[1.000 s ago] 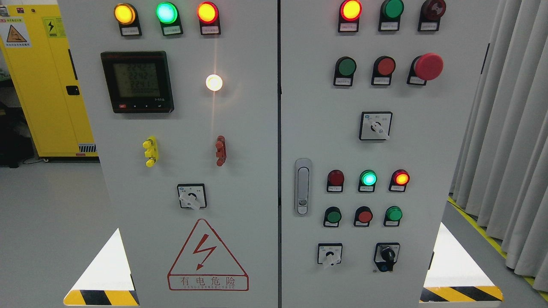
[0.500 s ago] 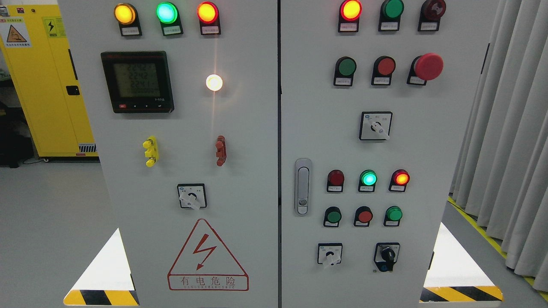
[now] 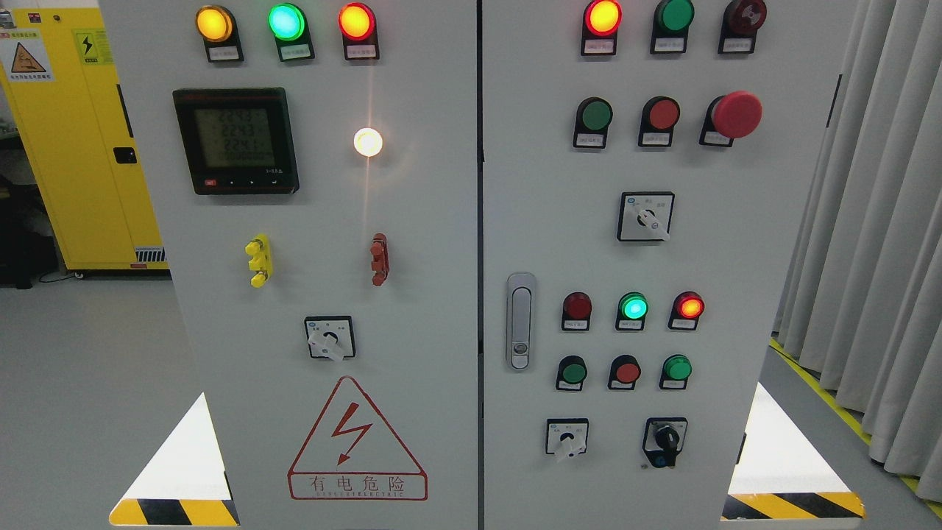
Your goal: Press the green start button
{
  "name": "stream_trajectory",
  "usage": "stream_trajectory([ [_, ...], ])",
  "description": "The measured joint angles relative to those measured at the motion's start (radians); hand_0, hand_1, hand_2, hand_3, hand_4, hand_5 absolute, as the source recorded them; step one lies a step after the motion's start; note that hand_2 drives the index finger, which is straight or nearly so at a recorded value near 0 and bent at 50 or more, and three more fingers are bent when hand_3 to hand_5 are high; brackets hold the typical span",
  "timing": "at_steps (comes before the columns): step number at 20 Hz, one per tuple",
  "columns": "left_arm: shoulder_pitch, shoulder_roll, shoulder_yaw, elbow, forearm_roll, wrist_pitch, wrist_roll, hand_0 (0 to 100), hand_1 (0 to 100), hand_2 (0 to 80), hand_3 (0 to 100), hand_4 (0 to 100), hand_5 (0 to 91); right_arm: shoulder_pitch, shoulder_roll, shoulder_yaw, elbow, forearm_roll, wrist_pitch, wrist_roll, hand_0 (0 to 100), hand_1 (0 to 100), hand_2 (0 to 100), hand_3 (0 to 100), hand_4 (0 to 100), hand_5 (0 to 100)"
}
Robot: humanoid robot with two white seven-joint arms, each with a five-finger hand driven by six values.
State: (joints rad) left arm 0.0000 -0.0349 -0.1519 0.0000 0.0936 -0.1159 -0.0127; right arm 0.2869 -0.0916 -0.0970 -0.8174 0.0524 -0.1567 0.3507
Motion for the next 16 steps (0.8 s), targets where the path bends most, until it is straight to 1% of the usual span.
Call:
stream_trajectory([
  [2,0.0,-0.006,0.0,0.0,0.0,0.0,0.0,12,56,0.0,0,0,0.0,0.01,0.008,0.002,-0.083,0.0,-0.029,0.017,14,37,0,2,4,0],
  [5,0.0,-0.017,0.0,0.0,0.0,0.0,0.0,12,56,0.0,0,0,0.0,0.019,0.016,0.009,-0.208,0.0,-0.063,0.03,15,37,0,8,9,0],
  [6,0.0,-0.021,0.0,0.0,0.0,0.0,0.0,12,56,0.0,0,0,0.0,0.02,0.019,0.013,-0.254,0.0,-0.067,0.031,15,37,0,11,11,0],
  [7,0.0,-0.025,0.0,0.0,0.0,0.0,0.0,12,56,0.0,0,0,0.0,0.022,0.02,0.016,-0.293,0.001,-0.072,0.032,15,38,0,11,12,0],
  [8,0.0,-0.028,0.0,0.0,0.0,0.0,0.0,12,56,0.0,0,0,0.0,0.022,0.022,0.019,-0.338,0.001,-0.076,0.034,15,38,0,15,15,0],
  [9,0.0,-0.031,0.0,0.0,0.0,0.0,0.0,12,56,0.0,0,0,0.0,0.022,0.023,0.022,-0.379,0.001,-0.077,0.036,15,38,0,16,17,1],
  [11,0.0,-0.037,0.0,0.0,0.0,0.0,0.0,12,56,0.0,0,0,0.0,0.02,0.025,0.027,-0.462,0.003,-0.08,0.052,15,39,0,23,23,7],
  [13,0.0,-0.042,0.0,0.0,0.0,0.0,0.0,12,56,0.0,0,0,0.0,0.012,0.025,0.035,-0.547,0.006,-0.082,0.078,14,40,0,24,25,10],
  [14,0.0,-0.045,0.0,0.0,0.0,0.0,0.0,12,56,0.0,0,0,0.0,0.007,0.023,0.04,-0.583,0.01,-0.082,0.086,14,41,0,25,26,12],
  [15,0.0,-0.047,0.0,0.0,0.0,0.0,0.0,12,56,0.0,0,0,0.0,0.0,0.022,0.045,-0.623,0.017,-0.083,0.093,14,43,0,30,30,15],
  [16,0.0,-0.049,-0.001,0.0,0.0,0.0,0.0,12,56,0.0,0,0,0.0,-0.01,0.02,0.05,-0.659,0.028,-0.085,0.096,14,43,0,30,30,15],
])
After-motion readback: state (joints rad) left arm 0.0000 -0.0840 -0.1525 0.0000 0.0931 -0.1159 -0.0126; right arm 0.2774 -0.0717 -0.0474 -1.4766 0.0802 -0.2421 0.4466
